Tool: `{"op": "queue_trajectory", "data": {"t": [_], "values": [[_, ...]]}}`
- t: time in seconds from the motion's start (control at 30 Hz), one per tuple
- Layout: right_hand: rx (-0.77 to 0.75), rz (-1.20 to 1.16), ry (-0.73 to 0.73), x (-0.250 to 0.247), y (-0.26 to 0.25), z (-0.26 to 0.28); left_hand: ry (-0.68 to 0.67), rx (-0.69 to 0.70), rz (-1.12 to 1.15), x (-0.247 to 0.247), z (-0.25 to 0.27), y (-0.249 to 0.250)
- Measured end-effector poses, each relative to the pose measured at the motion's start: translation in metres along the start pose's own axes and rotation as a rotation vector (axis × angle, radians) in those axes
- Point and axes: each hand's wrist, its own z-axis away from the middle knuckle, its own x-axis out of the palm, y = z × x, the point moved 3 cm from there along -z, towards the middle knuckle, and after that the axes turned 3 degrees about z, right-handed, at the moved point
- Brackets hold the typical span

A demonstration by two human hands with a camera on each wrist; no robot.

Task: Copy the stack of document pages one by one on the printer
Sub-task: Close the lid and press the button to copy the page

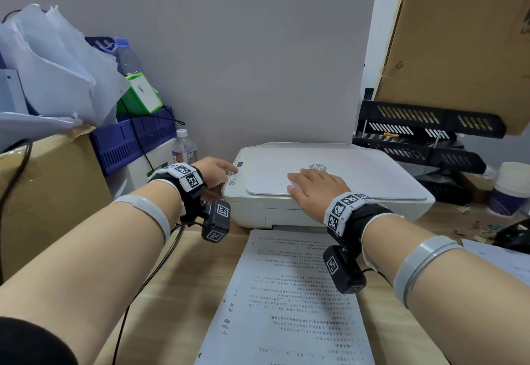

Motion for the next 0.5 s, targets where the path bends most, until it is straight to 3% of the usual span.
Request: {"op": "queue_trajectory", "data": {"t": [0.5], "values": [[0.008, -0.005, 0.004, -0.0001, -0.0003, 0.0001, 0.01, 0.008, -0.009, 0.0019, 0.0047, 0.0031]]}}
